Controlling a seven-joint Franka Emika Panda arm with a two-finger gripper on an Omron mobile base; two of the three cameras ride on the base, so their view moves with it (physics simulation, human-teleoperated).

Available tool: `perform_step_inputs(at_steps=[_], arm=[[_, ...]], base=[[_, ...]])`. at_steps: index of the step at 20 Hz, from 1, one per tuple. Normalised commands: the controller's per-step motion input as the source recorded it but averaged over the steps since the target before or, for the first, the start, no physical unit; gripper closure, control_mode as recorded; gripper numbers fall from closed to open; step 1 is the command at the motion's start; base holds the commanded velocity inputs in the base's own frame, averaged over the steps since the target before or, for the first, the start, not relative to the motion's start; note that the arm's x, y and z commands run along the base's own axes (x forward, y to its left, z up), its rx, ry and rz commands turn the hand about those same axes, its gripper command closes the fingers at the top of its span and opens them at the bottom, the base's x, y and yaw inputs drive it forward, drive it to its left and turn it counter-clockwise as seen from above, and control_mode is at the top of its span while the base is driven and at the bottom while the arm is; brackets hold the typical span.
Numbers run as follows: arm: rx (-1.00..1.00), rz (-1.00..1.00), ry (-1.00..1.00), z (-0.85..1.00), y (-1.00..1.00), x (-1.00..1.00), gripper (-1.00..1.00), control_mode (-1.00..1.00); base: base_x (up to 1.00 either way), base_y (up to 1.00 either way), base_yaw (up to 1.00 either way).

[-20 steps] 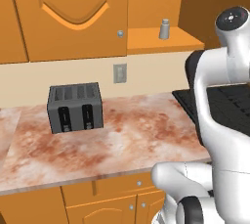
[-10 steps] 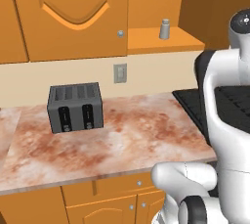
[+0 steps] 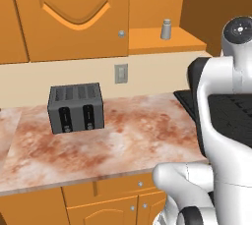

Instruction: Move the ketchup and shaker from the cabinet to the dining counter.

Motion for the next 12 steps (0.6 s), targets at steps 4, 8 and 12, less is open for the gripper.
perform_step_inputs(at_steps=[4,8,12], arm=[[0.0,0.26,0.18,0.08,0.69,0.0,-1.0,-1.0],[0.0,0.36,0.3,0.19,0.67,0.0,-1.0,-1.0],[-0.02,0.48,0.32,0.2,0.64,-0.03,-1.0,-1.0]], base=[[0.0,0.0,0.0],[0.0,0.0,0.0],[0.0,0.0,0.0]])
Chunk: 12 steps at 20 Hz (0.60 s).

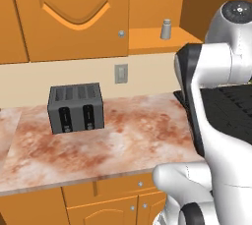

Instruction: Move the ketchup and shaker from the cabinet to the dining counter.

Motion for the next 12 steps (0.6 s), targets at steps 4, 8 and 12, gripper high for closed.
perform_step_inputs(at_steps=[4,8,12], arm=[[-0.12,0.57,0.24,0.13,0.57,-0.09,-1.0,-1.0],[-0.28,0.51,0.02,0.0,0.57,-0.04,-1.0,-1.0],[-0.35,0.5,-0.04,-0.07,0.53,0.0,-1.0,-1.0]], base=[[0.0,0.0,0.0],[0.0,0.0,0.0],[0.0,0.0,0.0]])
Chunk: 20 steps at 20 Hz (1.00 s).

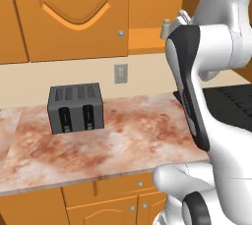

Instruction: Move the ketchup and shaker from the cabinet to the dining counter.

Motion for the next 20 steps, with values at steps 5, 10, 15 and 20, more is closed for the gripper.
perform_step_inputs(at_steps=[5,10,15,20], arm=[[-0.34,0.48,-0.13,-0.23,0.4,0.04,-1.0,-1.0],[-0.15,0.44,-0.02,-0.08,0.18,0.15,-1.0,-1.0],[-0.11,0.36,0.0,0.13,0.16,0.11,-1.0,-1.0],[-0.19,0.25,-0.07,0.11,0.2,0.18,-1.0,-1.0]], base=[[0.0,0.0,0.0],[0.0,0.0,0.0],[0.0,0.0,0.0],[0.0,0.0,0.0]])
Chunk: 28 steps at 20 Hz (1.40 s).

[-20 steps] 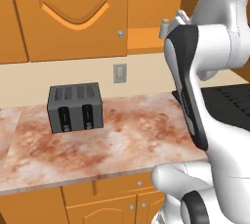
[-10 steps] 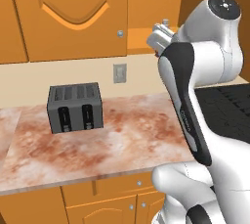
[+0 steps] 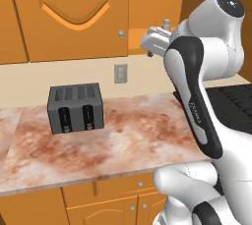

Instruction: Move the ketchup and shaker from the cabinet to the dining counter.

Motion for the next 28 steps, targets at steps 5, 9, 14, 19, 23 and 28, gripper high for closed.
perform_step_inputs(at_steps=[5,9,14,19,23,28], arm=[[-0.19,0.18,-0.1,0.0,0.19,0.21,-1.0,-1.0],[-0.11,0.18,-0.03,0.0,0.22,0.24,-1.0,-1.0],[-0.08,0.22,-0.06,0.0,0.15,0.15,-1.0,-1.0],[-0.08,0.21,-0.06,0.0,0.14,0.13,-1.0,-1.0],[-0.06,0.17,-0.07,0.0,0.04,0.29,-1.0,-1.0],[-0.1,0.06,-0.02,0.02,0.03,0.42,-1.0,-1.0]], base=[[0.0,0.0,0.0],[0.0,0.0,0.0],[0.0,0.0,0.0],[0.0,0.0,0.0],[0.0,0.0,0.0],[0.0,0.0,0.0]])
